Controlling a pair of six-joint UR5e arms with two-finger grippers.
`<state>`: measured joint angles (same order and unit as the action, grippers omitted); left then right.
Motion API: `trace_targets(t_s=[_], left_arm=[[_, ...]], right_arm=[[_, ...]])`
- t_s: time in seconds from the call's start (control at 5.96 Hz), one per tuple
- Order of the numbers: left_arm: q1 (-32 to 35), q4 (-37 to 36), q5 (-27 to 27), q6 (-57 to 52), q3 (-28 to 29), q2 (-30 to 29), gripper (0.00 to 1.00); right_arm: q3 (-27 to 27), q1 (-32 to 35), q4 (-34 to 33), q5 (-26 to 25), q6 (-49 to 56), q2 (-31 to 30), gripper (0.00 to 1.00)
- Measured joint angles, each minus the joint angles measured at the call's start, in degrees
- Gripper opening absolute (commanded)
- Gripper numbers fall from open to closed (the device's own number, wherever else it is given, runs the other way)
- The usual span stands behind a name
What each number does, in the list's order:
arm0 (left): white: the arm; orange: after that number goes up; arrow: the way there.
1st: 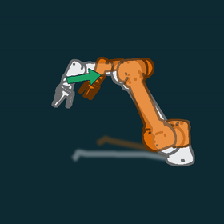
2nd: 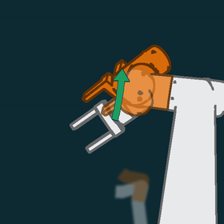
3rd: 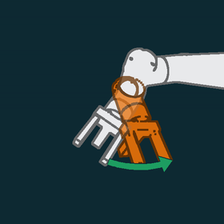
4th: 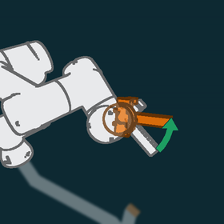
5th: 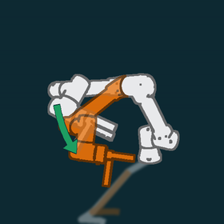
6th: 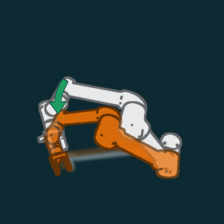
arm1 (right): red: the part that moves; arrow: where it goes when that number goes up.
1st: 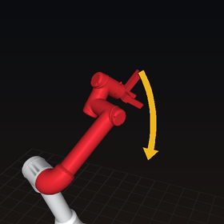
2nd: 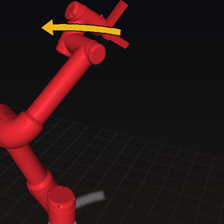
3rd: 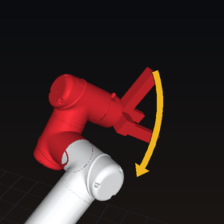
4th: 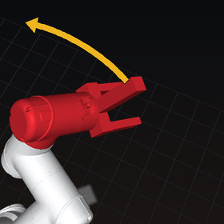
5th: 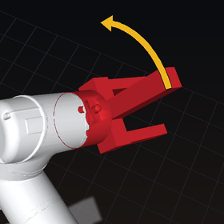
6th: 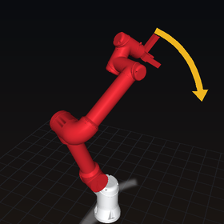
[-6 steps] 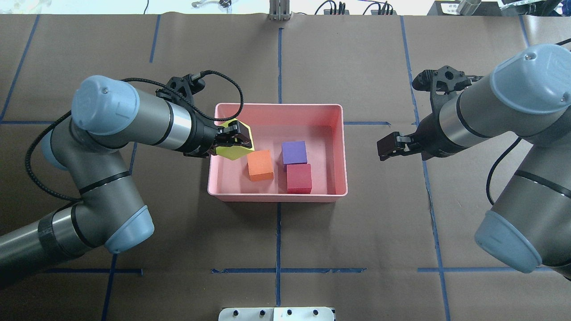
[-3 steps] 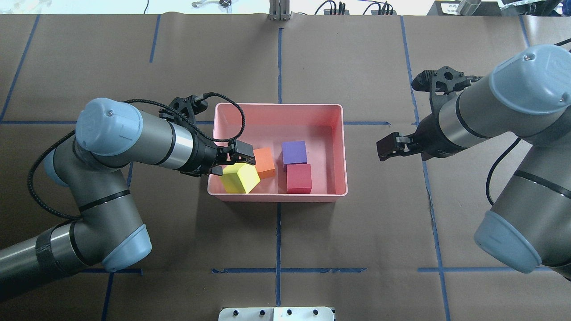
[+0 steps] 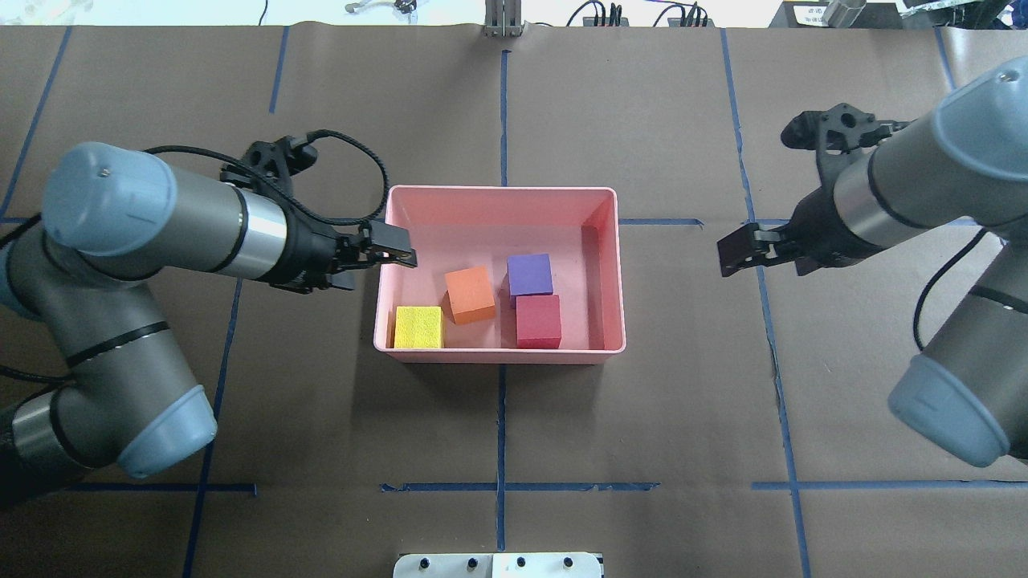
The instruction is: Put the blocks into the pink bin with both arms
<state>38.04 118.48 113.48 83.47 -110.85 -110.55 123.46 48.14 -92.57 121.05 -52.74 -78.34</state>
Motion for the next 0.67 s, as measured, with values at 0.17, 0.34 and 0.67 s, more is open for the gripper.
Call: trace_targets(t_s=[0.17, 0.34, 0.67], left_arm=[[2.6, -1.3, 0.6, -7.0, -2.1, 5.0, 1.00], [5.2, -1.7, 0.9, -15.3, -3.6, 11.0, 1.00], [15.8, -4.0, 5.7, -38.6, -4.7, 22.6, 1.00]], right_arm=[[0.1, 4.9, 0.1, 3.2, 6.9, -4.2, 1.00], [-0.1, 10.1, 0.2, 6.1, 13.6, -8.5, 1.00], [-1.2, 20.6, 0.3, 11.0, 25.6, -16.7, 1.00]])
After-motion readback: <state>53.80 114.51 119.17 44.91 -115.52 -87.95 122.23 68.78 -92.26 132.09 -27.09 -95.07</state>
